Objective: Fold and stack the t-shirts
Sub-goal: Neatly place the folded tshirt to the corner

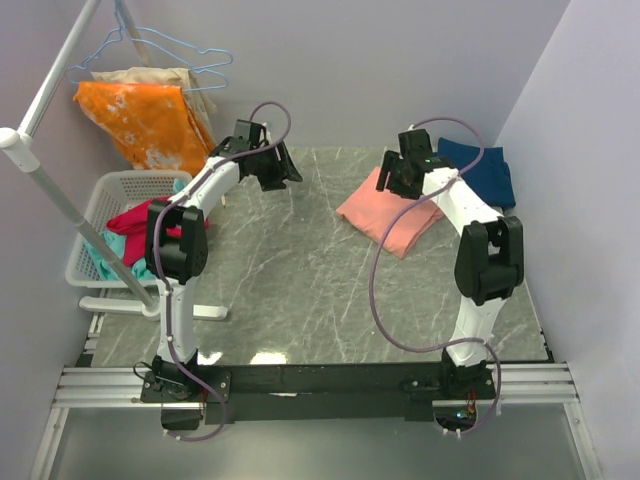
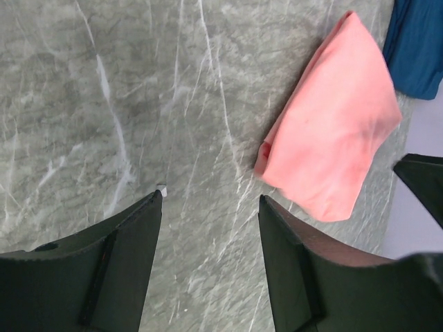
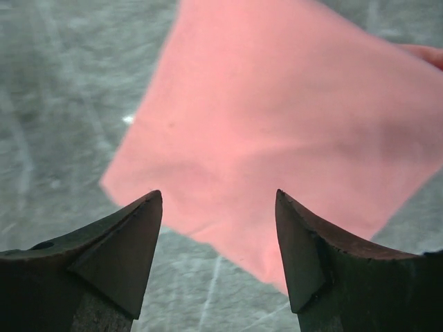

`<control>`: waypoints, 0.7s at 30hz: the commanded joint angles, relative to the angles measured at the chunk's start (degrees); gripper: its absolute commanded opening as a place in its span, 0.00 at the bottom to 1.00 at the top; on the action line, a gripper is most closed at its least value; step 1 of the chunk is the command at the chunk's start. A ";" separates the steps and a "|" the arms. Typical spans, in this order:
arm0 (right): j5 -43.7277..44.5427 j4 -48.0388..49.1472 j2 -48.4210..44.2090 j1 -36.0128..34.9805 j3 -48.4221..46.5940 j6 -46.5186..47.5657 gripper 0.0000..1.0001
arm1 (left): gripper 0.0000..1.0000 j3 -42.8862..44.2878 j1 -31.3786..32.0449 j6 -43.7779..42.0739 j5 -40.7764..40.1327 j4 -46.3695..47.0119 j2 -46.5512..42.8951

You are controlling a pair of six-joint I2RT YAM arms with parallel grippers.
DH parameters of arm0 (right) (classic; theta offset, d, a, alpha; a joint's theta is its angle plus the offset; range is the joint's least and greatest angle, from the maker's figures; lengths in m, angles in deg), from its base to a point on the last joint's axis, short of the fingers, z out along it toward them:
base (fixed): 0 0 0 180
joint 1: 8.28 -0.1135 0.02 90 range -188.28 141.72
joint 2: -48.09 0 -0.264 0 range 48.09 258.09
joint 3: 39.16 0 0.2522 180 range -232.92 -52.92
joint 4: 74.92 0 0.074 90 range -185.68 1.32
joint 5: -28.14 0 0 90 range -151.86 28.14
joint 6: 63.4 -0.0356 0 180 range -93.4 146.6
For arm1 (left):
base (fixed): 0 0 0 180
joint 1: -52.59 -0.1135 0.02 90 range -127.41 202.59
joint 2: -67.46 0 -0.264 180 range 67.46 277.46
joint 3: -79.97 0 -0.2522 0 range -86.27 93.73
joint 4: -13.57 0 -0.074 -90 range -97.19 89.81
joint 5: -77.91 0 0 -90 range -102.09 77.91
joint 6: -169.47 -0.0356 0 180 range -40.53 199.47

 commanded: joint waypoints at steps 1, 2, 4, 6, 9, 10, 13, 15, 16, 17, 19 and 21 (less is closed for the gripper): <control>-7.20 6.93 -5.29 -1.22 2.13 -2.89 0.73 | 0.63 -1.17 0.20 -1.10 -0.20 1.20 -2.61; -6.86 7.73 -6.17 -1.22 2.75 -3.42 0.73 | 0.63 -1.26 0.20 -1.18 -0.02 1.20 -2.61; -4.67 6.51 -6.09 -0.52 1.80 -7.18 0.70 | 0.63 -1.26 0.20 -1.27 -0.02 1.02 -2.69; -2.55 1.77 -4.51 0.71 1.17 -13.40 0.68 | 0.63 -1.61 0.20 -1.36 -0.20 1.02 -2.95; -0.52 -0.01 -3.63 2.82 4.15 -20.97 0.63 | 0.63 -2.66 0.20 -1.45 -0.46 1.37 -3.75; -0.26 0.17 -3.89 3.09 6.42 -22.48 0.65 | 0.63 -2.93 0.20 -1.54 -0.64 1.46 -3.92; 1.14 0.79 -4.33 3.09 9.16 -25.39 0.71 | 0.63 -3.55 0.20 -1.80 -0.81 1.64 -4.45; 2.10 1.49 -4.94 3.17 10.22 -26.96 0.71 | 0.63 -3.63 0.20 -1.98 -0.81 1.64 -4.63; 3.07 1.23 -4.95 3.26 10.57 -27.41 0.72 | 0.63 -3.72 0.20 -1.89 -0.90 1.64 -4.71; 3.43 0.97 -5.12 3.35 10.49 -27.50 0.72 | 0.63 -3.81 0.20 -2.06 -0.81 1.55 -4.71; 5.09 0.27 -5.38 3.96 10.75 -29.25 0.72 | 0.63 -4.07 0.20 -2.06 -0.73 1.73 -4.63; 5.54 0.61 -5.65 4.75 11.63 -31.18 0.73 | 0.64 -4.16 0.20 -2.15 -0.81 1.73 -4.63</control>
